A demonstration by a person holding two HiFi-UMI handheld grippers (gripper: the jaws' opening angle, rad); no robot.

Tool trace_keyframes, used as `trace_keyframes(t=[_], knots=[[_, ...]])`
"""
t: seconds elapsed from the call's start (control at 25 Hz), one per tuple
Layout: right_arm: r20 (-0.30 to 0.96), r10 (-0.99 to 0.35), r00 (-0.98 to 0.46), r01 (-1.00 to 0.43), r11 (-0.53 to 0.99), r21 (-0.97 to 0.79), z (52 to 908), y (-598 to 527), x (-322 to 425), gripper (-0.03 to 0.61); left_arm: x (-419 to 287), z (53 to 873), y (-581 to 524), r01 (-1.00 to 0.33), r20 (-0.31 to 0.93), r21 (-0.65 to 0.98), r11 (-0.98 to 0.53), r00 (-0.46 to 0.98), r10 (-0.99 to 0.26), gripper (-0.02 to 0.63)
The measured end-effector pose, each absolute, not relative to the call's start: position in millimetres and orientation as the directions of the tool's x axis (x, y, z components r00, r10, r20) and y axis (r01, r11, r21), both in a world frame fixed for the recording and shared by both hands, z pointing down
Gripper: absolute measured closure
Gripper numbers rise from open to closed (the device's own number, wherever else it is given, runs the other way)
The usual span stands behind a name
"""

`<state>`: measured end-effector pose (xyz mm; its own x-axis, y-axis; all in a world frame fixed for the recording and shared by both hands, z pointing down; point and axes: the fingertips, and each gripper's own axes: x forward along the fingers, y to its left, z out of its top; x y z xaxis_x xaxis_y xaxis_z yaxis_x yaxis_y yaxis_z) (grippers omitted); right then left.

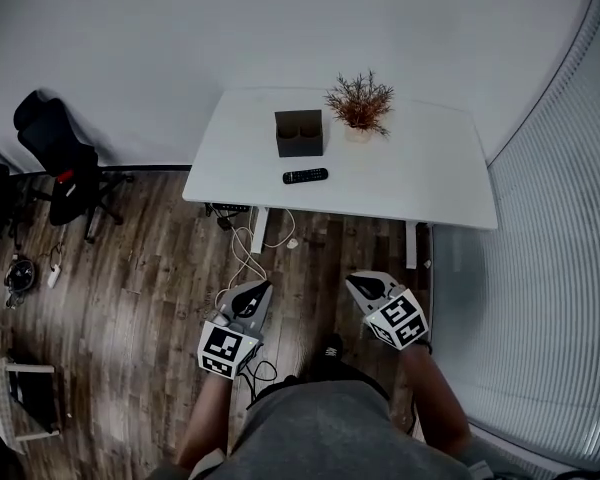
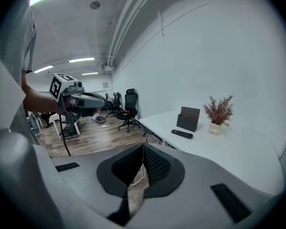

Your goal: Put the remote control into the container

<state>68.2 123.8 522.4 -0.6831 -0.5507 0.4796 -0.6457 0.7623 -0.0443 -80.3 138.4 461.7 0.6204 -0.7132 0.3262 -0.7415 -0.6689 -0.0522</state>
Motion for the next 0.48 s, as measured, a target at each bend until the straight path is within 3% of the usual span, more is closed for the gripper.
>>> trace_keyframes(t=[0.48], knots=[[0.461,-0.505,-0.73,-0.594,0.802,-0.064,532,89,95,0.56,-55,455,110,-0.795,0.311,-0.044,-0.605,0.564,-0.765,0.614]])
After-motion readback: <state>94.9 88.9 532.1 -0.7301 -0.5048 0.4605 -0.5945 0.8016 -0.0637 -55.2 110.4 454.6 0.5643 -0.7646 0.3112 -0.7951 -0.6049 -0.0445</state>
